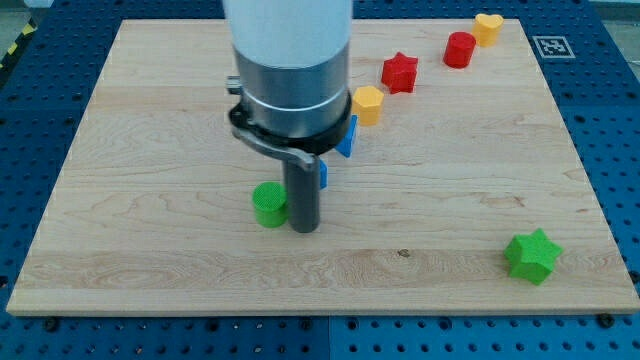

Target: Push the green star towards the bottom left corner

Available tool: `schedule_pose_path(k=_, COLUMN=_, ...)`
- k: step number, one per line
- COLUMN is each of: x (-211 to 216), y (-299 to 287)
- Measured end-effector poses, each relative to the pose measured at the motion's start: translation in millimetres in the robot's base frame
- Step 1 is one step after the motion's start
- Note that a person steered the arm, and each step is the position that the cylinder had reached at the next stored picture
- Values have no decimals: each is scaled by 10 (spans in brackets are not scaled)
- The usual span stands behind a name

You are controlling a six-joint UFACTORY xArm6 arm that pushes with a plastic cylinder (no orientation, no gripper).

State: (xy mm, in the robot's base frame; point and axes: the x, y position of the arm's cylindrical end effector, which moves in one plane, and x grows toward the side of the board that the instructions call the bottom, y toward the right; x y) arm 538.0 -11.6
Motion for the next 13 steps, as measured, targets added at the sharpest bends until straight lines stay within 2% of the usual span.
schedule_pose_path(k=2, x=-72, y=1170)
schedule_pose_path(k=4, x=-87, y=2818)
schedule_pose_path(k=5, x=158, y=3267)
schedule_pose_path(k=6, x=492, y=3227)
schedule_pose_path(k=7, x=503, y=3170)
schedule_pose_path(k=10, x=499, y=2380)
schedule_pose_path(k=13, x=53, y=1818)
